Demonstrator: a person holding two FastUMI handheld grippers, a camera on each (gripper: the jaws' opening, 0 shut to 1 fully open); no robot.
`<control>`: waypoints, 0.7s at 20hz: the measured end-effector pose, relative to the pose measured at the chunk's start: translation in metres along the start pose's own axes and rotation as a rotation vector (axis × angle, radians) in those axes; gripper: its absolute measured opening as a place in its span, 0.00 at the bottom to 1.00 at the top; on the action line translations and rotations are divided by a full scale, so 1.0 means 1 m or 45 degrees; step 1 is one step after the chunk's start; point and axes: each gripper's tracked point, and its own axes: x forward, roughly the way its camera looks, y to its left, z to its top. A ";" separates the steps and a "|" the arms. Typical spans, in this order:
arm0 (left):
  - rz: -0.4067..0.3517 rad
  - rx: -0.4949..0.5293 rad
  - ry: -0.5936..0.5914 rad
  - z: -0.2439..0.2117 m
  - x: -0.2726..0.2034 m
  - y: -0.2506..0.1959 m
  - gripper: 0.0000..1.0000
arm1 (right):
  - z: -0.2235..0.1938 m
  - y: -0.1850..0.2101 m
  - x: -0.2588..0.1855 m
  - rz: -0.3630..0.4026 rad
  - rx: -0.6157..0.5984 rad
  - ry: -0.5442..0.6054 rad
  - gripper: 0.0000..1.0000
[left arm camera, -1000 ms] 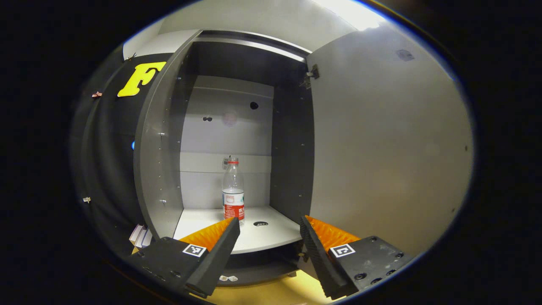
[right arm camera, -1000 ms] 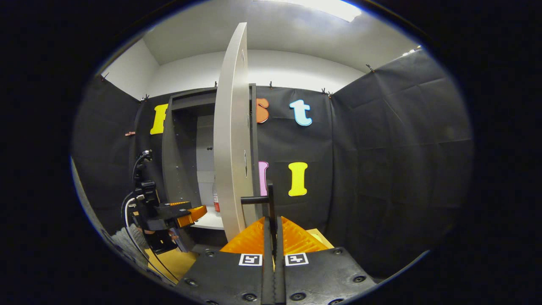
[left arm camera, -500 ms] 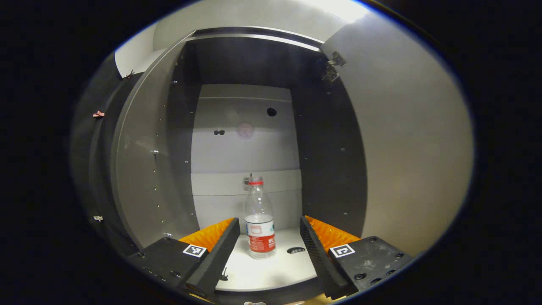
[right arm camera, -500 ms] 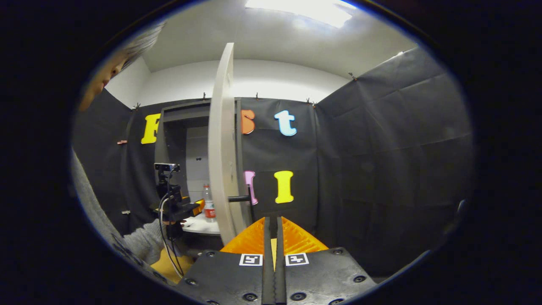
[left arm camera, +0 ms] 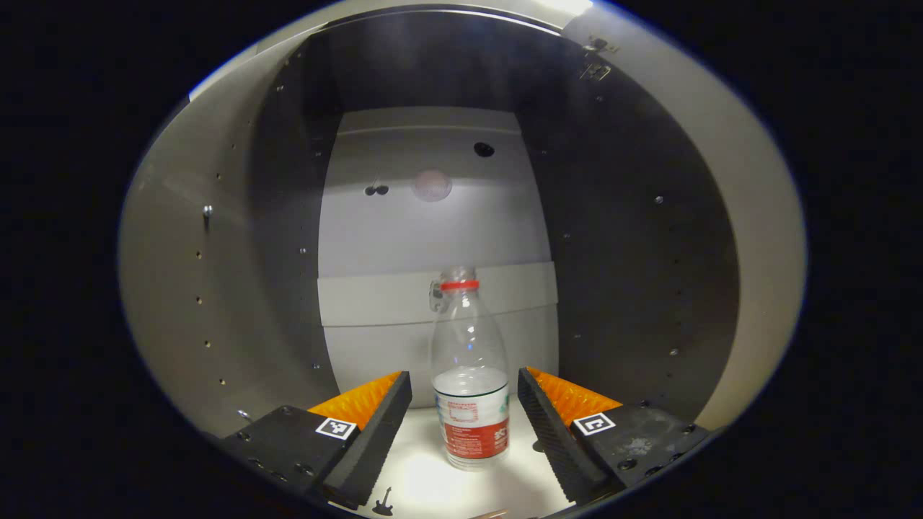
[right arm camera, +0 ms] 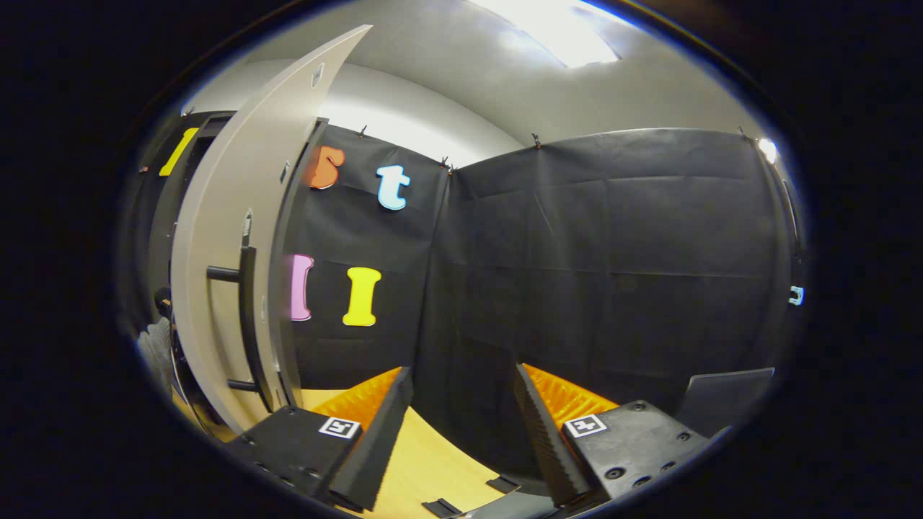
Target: Open the cabinet door with the right hand, grasp the bottle in the cabinet with the left hand and place it on the coaster, then close the cabinet door with the right hand.
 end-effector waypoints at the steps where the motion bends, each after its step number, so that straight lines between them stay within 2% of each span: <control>1: -0.006 -0.007 0.015 -0.005 0.006 0.001 0.93 | 0.001 -0.007 0.005 -0.038 0.004 -0.010 0.94; 2: -0.009 -0.010 0.022 -0.009 0.011 0.001 0.97 | 0.001 -0.012 0.012 -0.080 0.001 -0.013 0.94; 3: -0.018 -0.007 0.027 -0.011 0.016 0.001 0.94 | -0.002 -0.016 0.017 -0.102 -0.004 -0.012 0.94; 4: -0.034 -0.001 0.039 -0.015 0.021 -0.001 0.94 | -0.003 -0.017 0.020 -0.114 -0.008 -0.007 0.99; 11: -0.077 0.051 0.048 -0.018 0.046 -0.013 0.94 | -0.007 -0.009 0.033 -0.095 -0.019 0.029 0.98; 13: -0.071 0.026 0.062 -0.019 0.044 -0.011 0.82 | -0.008 -0.010 0.032 -0.098 -0.016 0.040 0.98; 14: -0.071 0.001 0.069 -0.018 0.038 -0.009 0.76 | -0.007 -0.011 0.030 -0.096 -0.014 0.037 0.94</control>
